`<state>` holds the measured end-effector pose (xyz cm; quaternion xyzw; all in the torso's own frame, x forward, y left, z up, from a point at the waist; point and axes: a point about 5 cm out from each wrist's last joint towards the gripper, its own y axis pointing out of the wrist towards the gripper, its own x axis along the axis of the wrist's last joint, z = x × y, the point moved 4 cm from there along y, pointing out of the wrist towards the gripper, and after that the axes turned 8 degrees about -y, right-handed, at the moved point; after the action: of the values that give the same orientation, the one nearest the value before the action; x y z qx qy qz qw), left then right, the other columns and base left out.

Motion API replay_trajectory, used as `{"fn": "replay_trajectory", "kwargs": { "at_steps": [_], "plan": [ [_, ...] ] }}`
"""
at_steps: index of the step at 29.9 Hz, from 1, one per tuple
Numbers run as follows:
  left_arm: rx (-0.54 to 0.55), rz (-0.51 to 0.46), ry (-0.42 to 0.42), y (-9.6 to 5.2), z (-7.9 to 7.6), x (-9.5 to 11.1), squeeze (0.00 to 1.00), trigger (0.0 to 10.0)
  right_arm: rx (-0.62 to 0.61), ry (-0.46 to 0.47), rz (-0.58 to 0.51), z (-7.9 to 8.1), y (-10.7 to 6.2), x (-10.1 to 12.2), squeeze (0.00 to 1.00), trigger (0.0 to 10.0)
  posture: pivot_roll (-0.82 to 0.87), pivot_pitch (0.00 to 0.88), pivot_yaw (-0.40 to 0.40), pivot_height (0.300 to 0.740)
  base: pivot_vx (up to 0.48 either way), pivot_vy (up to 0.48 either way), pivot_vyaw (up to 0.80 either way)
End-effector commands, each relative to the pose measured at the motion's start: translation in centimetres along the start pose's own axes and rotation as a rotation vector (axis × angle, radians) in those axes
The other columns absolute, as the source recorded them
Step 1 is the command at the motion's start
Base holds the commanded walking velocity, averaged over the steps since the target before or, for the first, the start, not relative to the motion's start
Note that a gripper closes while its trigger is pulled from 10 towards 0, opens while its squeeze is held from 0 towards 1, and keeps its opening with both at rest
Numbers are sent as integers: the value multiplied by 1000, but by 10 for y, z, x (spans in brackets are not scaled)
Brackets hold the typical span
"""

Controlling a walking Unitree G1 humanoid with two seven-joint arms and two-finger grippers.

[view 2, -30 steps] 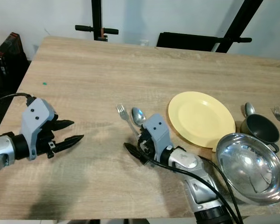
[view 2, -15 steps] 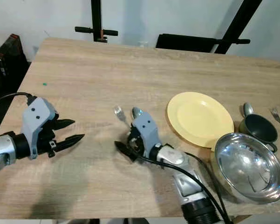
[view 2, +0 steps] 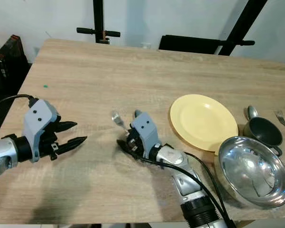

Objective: Setting the table

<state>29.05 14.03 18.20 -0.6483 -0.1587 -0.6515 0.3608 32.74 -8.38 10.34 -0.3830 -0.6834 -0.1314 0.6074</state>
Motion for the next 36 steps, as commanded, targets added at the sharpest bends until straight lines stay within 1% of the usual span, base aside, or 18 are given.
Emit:
{"fn": "replay_trajectory", "kwargs": {
  "at_steps": [1, 8, 11, 13, 15, 16, 21, 22, 23, 24, 25, 26, 27, 28, 30, 33, 34, 36],
  "plan": [
    [-15, 10, 3, 2, -5, -3, 0, 10000, 2, 52, 131, 6, -3, -34, 0, 0, -54, 84, -12, 740, 0, 0, 0],
    [-14, 6, 1, 3, -6, -3, 0, 10000, -16, 64, 106, 3, -1, -29, 0, 0, -54, 84, -12, 740, 0, 0, 0],
    [-5, 7, -1, 4, -5, -4, 0, 10000, -42, 85, 70, 0, -1, -22, 0, 0, -53, 80, -9, 740, 0, 0, 0],
    [-2, 7, -1, 4, -5, -4, 0, 10000, -46, 88, 65, -1, -1, -21, 0, 0, -53, 80, -9, 740, 0, 0, 0],
    [33, -1, -20, 7, -2, -5, 0, 10000, -94, 144, -1, -6, -5, -9, 0, 0, -56, 84, -4, 740, 0, 0, 0],
    [33, -1, -20, 7, -2, -5, 0, 10000, -94, 144, -1, -6, -5, -9, 0, 0, -56, 84, -4, 740, 0, 0, 0],
    [171, -17, -53, 15, 11, -6, 0, 10000, -209, 250, -187, -18, -13, 28, 0, 0, -60, 90, 0, 740, 0, 0, 0],
    [171, -17, -53, 15, 11, -6, 0, 10000, -209, 250, -187, -18, -13, 28, 0, 0, -60, 90, 0, 740, 0, 0, 0],
    [227, -33, -79, 19, 17, -5, 0, 10000, -245, 340, -297, -20, -20, 48, 0, 6000, -62, 91, 2, 740, 0, 0, 0],
    [240, -40, -86, 19, 18, -4, 0, 10000, -246, 367, -328, -19, -22, 54, 0, 10000, -61, 92, 4, 740, 0, 0, 0],
    [248, -45, -91, 20, 18, -3, 0, 10000, -246, 381, -353, -17, -24, 59, 0, 10000, -62, 93, 5, 740, 0, 0, 0],
    [248, -45, -91, 20, 18, -3, 0, 10000, -246, 381, -353, -17, -24, 59, 0, 10000, -62, 93, 5, 740, 0, 0, 0],
    [261, -54, -101, 22, 18, -2, 0, 10000, -239, 413, -405, -11, -29, 69, 0, 10000, -64, 94, 8, 740, 0, 0, 0],
    [261, -54, -101, 22, 18, -2, 0, 10000, -239, 413, -405, -11, -29, 69, 0, 10000, -64, 94, 8, 740, 0, 0, 0],
    [282, -62, -106, 23, 20, -1, 0, 10000, -250, 428, -442, -8, -33, 77, 0, 10000, -66, 95, 11, 740, 0, 0, 0],
    [343, -104, -121, 24, 27, 5, 0, 10000, -288, 450, -513, -10, -40, 86, 0, 10000, -73, 92, 14, 740, 0, 0, 0],
    [343, -104, -121, 24, 27, 5, 0, 10000, -288, 450, -513, -10, -40, 86, 0, 10000, -73, 92, 14, 740, 0, 0, 0],
    [388, -135, -110, 25, 31, 10, 0, 10000, -354, 373, -488, -10, -40, 78, 0, 10000, -72, 89, 14, 740, 0, 0, 0]
  ]
}}
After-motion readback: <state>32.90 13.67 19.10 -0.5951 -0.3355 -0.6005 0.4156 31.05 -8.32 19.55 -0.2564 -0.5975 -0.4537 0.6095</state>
